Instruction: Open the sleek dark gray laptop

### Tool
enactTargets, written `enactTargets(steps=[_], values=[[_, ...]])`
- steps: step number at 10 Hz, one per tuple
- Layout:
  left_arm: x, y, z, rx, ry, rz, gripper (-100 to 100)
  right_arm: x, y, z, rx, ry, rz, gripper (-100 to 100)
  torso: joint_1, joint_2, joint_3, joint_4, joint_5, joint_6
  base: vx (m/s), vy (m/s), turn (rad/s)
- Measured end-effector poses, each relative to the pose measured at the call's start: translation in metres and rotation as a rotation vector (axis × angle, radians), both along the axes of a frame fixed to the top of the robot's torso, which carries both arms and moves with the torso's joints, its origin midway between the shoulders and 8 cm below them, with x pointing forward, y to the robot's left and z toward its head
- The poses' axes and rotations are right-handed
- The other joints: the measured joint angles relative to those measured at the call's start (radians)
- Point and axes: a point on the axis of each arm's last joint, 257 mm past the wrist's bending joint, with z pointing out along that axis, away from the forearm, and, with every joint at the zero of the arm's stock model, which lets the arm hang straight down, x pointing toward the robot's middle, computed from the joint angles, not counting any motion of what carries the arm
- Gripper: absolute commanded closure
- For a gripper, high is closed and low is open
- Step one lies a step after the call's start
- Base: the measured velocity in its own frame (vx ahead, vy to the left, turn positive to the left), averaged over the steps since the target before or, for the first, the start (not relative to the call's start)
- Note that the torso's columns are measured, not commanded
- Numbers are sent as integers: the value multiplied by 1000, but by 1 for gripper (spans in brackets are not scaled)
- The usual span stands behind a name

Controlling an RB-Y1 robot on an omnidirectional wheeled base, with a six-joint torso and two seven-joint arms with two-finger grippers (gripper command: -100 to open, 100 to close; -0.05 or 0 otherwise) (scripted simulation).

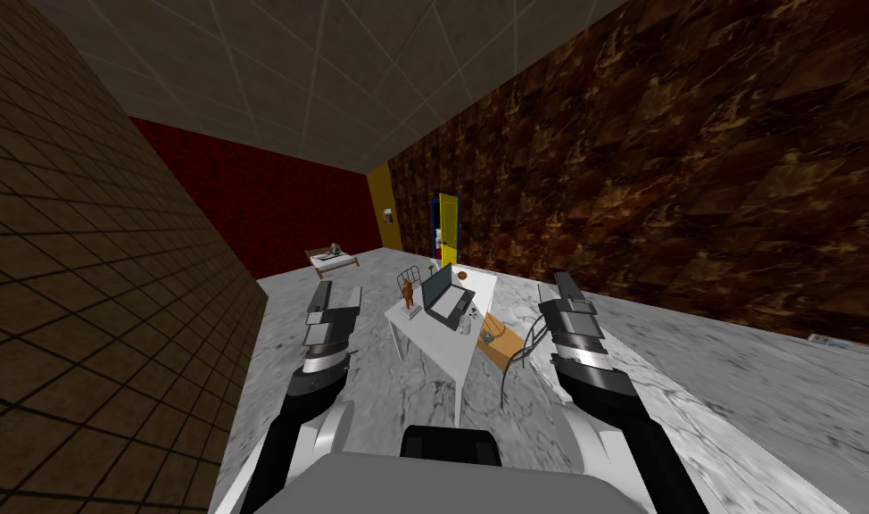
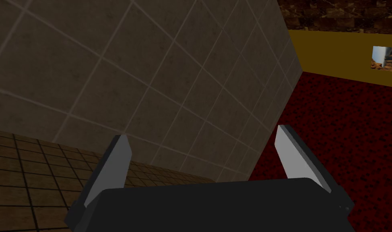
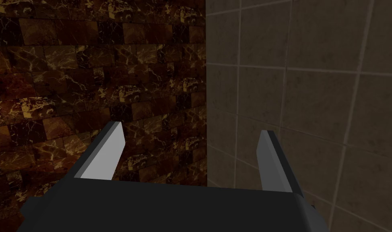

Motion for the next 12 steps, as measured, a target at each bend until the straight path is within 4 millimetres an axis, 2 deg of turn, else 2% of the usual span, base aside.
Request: enactTargets(steps=[2, 9, 10, 12], values=[[0, 0, 0, 0, 0, 0, 0, 0, 0, 0, 0, 0, 0, 0, 0, 104, -209, 105, 0, 0, 0, 0, 0], [0, 0, 0, 0, 0, 0, 0, 0, 0, 0, 0, 0, 0, 0, 0, 618, -1234, 617, 0, 0, 0, 0, 0], [0, 0, 0, 0, 0, 0, 0, 0, 0, 0, 0, 0, 0, -100, 0, 691, -1382, 691, 0, 0, 13, 29, 1], [0, 0, 0, 0, 0, 0, 0, 3, 4, -3, -65, 21, 10, -100, 2, 734, -1471, 734, 1, 0, 9, 67, -3]])
